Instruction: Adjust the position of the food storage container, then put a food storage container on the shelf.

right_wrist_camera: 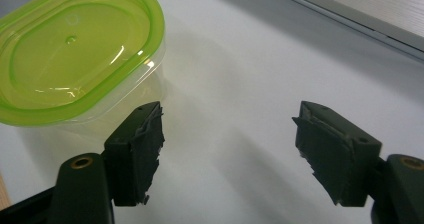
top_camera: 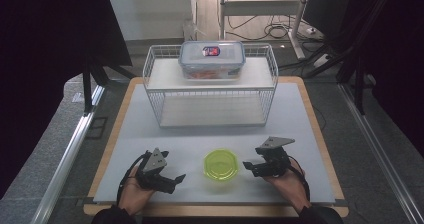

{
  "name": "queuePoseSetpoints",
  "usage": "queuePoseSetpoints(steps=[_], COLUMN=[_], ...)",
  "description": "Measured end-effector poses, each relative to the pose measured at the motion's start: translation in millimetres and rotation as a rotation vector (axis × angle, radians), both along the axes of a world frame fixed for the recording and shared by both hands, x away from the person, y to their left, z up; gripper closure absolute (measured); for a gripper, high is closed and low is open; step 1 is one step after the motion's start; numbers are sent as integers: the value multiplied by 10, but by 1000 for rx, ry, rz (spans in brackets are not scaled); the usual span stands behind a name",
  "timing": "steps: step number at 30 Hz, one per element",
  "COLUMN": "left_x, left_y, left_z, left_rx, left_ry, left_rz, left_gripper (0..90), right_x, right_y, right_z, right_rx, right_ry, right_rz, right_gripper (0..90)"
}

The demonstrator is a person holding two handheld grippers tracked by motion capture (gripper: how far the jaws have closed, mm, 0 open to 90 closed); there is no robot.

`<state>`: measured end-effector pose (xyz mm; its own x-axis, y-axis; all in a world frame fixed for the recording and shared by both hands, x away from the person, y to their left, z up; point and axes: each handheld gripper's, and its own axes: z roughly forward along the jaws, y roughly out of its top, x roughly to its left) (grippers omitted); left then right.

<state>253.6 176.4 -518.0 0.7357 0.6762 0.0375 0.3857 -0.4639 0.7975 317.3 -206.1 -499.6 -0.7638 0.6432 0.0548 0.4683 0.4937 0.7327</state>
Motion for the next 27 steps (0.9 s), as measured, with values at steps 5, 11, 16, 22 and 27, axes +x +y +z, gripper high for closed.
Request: queuePoseSetpoints(steps=[5,11,16,22,27], left_x=[-2,1,-2,-3,-7], left_y=[-12,-5,-18,-20,-31], left_z=[6,1,1,2,1], left_rx=[-1,1,8,11,19], left_ry=[5,10,9,5,3], left_rz=[-6,-5,-11,-6,-6], left_gripper=[36,37,37,37,38], right_x=[1,-8,-25,-51,-54], right_y=[-19,-50,-68,-43,44], right_z=[13,67,105,183,230], right_rx=[12,31,52,104,161], right_ry=[-1,17,40,52,71], right_rz=[-3,-25,-35,-46,-34], right_gripper=[241,278,307,341,404])
